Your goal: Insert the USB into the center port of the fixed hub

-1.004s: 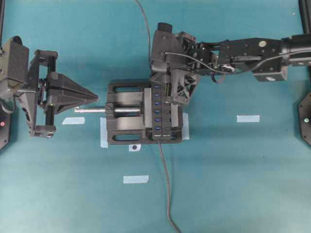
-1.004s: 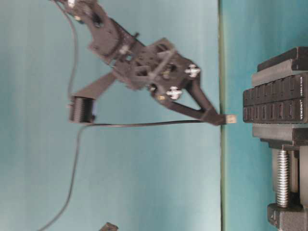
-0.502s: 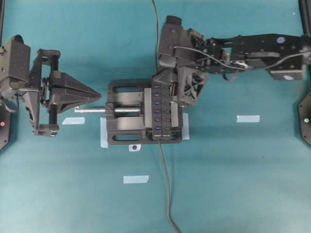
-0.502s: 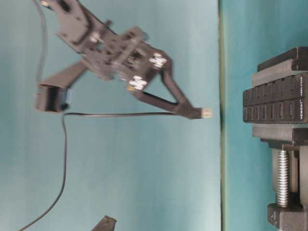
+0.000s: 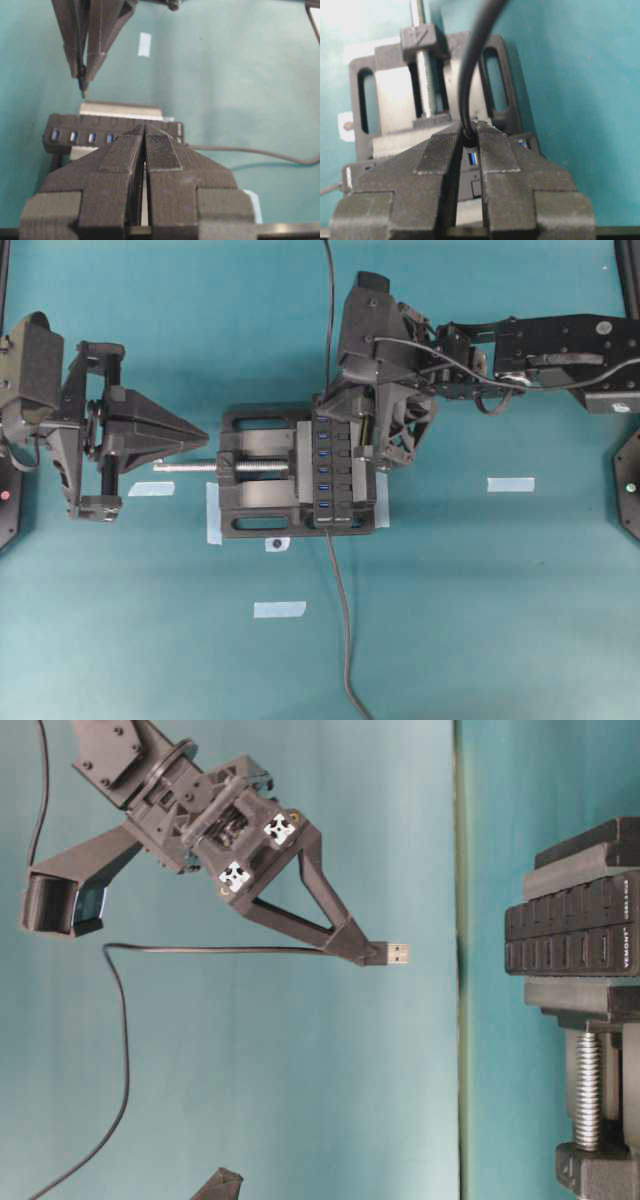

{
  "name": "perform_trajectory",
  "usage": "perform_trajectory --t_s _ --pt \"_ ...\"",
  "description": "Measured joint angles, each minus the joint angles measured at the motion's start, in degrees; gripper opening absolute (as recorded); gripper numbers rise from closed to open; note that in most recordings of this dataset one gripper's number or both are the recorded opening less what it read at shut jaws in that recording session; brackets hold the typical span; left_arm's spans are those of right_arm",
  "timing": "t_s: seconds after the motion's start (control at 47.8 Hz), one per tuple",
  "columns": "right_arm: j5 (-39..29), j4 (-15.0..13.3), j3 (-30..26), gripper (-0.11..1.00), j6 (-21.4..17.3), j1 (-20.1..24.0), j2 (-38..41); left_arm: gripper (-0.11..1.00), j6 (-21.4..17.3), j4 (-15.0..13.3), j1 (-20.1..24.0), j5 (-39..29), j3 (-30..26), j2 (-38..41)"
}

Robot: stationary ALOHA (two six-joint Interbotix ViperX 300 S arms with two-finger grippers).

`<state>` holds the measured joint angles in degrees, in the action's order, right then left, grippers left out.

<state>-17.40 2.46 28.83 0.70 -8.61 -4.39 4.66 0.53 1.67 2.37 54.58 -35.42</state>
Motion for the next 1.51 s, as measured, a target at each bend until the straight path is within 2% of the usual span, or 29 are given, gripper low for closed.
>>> perform_trajectory --t_s 0.335,1.506 --pt "3.1 0.0 2.0 0.1 -0.1 0.3 2.2 0.0 1.6 0.0 -0.1 0.1 0.0 0.0" --pt "6.5 0.1 2.3 0.1 -0.1 2.3 8.6 0.0 1.7 -0.1 -1.1 0.1 0.0 0.9"
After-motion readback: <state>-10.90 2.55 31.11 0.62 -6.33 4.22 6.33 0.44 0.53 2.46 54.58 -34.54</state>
